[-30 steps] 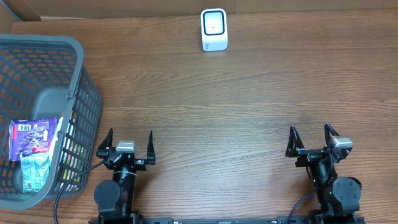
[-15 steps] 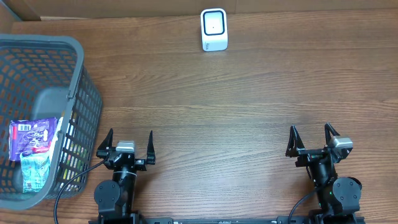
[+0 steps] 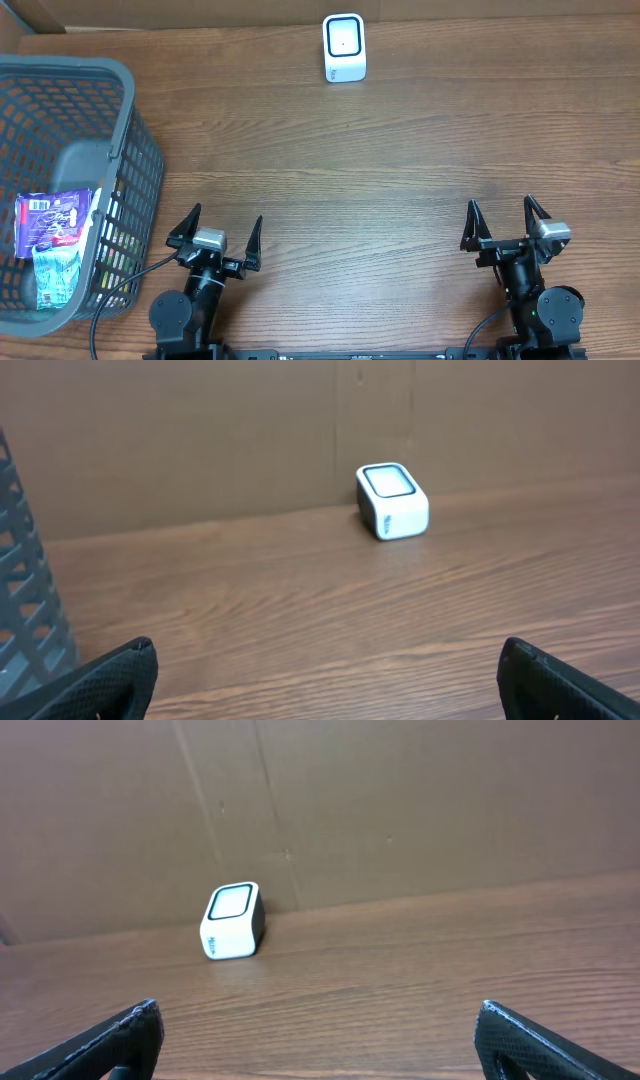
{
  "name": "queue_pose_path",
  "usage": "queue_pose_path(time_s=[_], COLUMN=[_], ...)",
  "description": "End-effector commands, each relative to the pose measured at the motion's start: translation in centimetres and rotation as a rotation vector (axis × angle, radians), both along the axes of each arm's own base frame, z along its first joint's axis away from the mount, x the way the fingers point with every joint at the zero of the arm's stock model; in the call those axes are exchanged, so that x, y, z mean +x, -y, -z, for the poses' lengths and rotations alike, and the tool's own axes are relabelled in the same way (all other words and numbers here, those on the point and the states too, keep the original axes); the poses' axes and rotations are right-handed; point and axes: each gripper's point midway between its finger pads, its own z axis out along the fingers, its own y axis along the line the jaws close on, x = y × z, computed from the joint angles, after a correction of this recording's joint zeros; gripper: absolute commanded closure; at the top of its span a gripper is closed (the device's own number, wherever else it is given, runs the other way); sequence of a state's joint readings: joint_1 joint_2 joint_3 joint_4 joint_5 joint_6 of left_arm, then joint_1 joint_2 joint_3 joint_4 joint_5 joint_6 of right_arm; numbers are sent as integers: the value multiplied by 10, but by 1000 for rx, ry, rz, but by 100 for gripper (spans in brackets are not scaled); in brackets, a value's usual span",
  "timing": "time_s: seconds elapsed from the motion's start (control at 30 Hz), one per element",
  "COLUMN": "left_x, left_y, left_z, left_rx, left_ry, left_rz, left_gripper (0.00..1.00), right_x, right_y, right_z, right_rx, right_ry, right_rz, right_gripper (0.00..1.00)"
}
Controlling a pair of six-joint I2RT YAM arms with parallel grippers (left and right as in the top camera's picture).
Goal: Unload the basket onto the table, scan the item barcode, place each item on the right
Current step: 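Move the left gripper into the basket toward the purple snack pack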
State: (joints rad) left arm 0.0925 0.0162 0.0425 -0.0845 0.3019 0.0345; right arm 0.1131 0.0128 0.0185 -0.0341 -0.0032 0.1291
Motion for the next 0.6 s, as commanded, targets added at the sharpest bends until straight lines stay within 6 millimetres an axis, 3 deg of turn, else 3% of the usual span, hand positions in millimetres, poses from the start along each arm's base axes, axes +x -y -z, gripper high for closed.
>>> queue_pose_path(time_s=[0.0, 0.13, 0.27, 0.57], left_x=[-7, -9, 0, 27], left_y=[5, 5, 4, 3], left_z=[-44, -77, -104, -165], left_rx=[-29, -30, -46, -93], left_ry=[58, 44, -26, -325], left_rz=[26, 25, 24, 22], left_gripper=[0, 0, 0, 1], right_x=[-3, -10, -15, -22], right_y=[-6, -21, -23, -33], right_z=[-12, -31, -47, -94], right_rx=[-5, -90, -104, -211], right_ry=[35, 91, 123, 100], right_rz=[-33, -118, -134, -194], right_gripper=[0, 0, 0, 0])
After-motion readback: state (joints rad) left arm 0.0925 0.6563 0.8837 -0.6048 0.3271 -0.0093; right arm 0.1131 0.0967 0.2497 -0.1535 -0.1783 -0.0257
